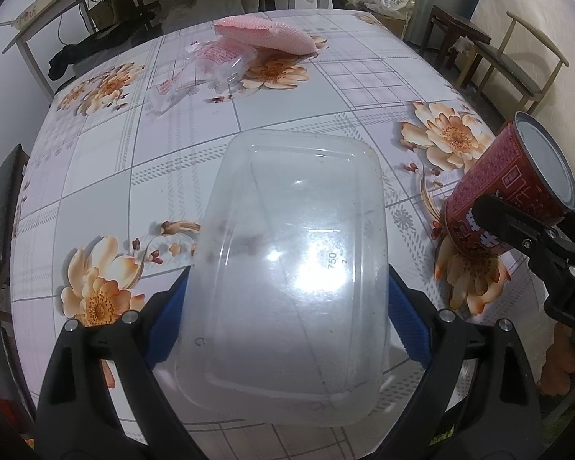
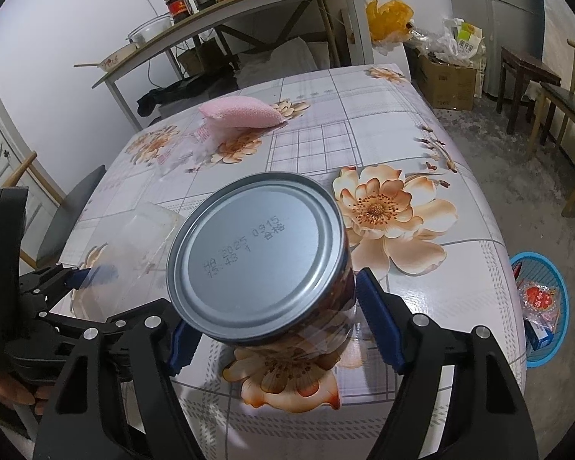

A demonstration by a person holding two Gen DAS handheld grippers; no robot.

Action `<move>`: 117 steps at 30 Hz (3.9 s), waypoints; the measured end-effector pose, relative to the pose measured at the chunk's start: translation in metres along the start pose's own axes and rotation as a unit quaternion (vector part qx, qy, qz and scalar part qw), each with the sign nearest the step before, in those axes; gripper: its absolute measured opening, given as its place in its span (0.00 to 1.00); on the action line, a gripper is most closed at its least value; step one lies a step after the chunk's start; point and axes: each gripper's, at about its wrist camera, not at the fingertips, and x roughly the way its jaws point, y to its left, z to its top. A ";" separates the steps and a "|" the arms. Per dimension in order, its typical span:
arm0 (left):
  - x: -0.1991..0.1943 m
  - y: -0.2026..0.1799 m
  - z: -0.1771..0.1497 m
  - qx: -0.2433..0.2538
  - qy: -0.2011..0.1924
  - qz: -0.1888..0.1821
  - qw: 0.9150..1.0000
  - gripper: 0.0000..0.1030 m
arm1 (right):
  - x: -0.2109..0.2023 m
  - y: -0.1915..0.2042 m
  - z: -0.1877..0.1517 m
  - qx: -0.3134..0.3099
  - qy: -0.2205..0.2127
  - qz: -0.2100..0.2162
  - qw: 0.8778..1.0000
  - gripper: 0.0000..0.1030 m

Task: Collect trash
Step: 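Lift the tub with the left gripper while the right gripper lifts the red can, then carry the tub over the wastebasket and open the left gripper while the right gripper carries the can, then open the right gripper to drop the red can into the wastebasket, then move the right gripper to the table and grasp the pink mesh scrubber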

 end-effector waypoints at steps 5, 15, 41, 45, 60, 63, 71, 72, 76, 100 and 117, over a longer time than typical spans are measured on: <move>0.000 0.000 0.000 0.000 0.000 -0.001 1.000 0.86 | -0.001 -0.001 -0.001 0.000 -0.003 -0.003 1.000 0.70; -0.005 0.001 0.004 -0.001 -0.009 0.003 1.000 0.84 | -0.011 -0.005 0.003 0.008 -0.020 0.003 1.000 0.69; -0.044 -0.106 0.086 0.063 -0.048 -0.127 0.989 0.81 | -0.144 -0.200 -0.047 0.243 -0.181 -0.101 0.948 0.69; -0.045 -0.174 0.111 0.105 -0.027 -0.195 0.975 0.81 | -0.161 -0.255 -0.090 0.319 -0.182 -0.150 0.918 0.69; 0.144 -0.417 0.144 0.093 0.180 -0.253 0.946 0.85 | -0.135 -0.351 -0.162 0.439 -0.118 -0.185 0.871 0.69; 0.187 -0.433 0.144 0.039 0.213 -0.252 0.943 0.87 | -0.134 -0.353 -0.163 0.441 -0.110 -0.189 0.871 0.69; 0.238 -0.427 0.122 -0.026 0.255 -0.247 0.934 0.87 | -0.132 -0.356 -0.171 0.436 -0.091 -0.199 0.873 0.69; 0.238 -0.425 0.124 -0.027 0.251 -0.250 0.935 0.87 | -0.129 -0.357 -0.171 0.437 -0.088 -0.197 0.873 0.69; 0.236 -0.424 0.128 -0.037 0.237 -0.261 0.935 0.87 | -0.125 -0.354 -0.169 0.435 -0.082 -0.194 0.875 0.69; -0.009 -0.252 0.150 0.094 0.038 -0.260 0.960 0.87 | 0.025 -0.440 -0.073 0.458 -0.004 -0.058 0.887 0.69; -0.036 -0.055 0.063 -0.013 0.015 -0.146 0.989 0.87 | 0.034 -0.468 -0.114 0.545 -0.012 -0.099 0.833 0.73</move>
